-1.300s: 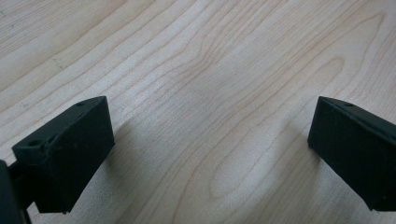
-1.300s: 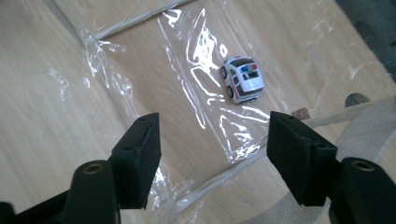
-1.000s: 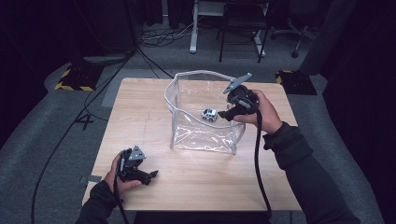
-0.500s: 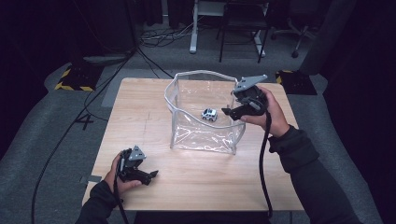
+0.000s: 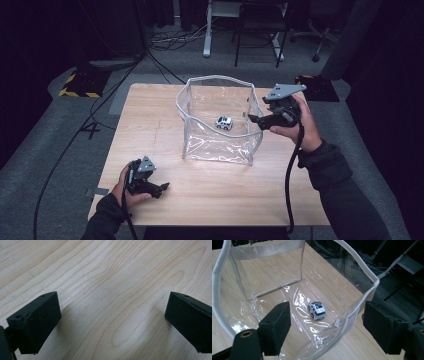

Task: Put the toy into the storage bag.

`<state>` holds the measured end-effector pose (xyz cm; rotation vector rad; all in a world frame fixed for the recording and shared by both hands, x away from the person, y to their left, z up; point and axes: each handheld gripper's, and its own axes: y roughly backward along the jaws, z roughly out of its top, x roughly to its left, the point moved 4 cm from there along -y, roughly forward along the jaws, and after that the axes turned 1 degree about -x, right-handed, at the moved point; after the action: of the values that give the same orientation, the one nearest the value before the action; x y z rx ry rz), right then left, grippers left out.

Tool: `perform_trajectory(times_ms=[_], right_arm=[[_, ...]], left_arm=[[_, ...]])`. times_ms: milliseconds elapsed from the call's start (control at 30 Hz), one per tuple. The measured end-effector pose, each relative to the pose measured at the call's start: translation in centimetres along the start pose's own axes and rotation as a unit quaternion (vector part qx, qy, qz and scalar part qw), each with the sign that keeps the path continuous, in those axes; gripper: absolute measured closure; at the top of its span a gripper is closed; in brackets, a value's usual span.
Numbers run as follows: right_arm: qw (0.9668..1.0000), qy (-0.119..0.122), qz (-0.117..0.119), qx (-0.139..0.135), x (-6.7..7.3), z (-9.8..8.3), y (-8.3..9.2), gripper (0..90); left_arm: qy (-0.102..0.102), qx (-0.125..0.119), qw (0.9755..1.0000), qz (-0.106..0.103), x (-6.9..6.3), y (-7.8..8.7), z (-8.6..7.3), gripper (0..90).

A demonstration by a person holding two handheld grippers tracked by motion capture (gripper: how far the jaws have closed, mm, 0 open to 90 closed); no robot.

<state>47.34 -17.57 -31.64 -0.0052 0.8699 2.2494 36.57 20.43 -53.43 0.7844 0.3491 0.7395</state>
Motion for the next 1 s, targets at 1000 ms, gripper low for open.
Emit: perform_trajectory(times_ms=[1000], right_arm=[[0.9997,0.007,-0.019,-0.011,-0.2,-4.0,2.8,23.5]], left_arm=[[0.002,0.001,1.0,-0.002,0.0,0.0,0.0,0.6]])
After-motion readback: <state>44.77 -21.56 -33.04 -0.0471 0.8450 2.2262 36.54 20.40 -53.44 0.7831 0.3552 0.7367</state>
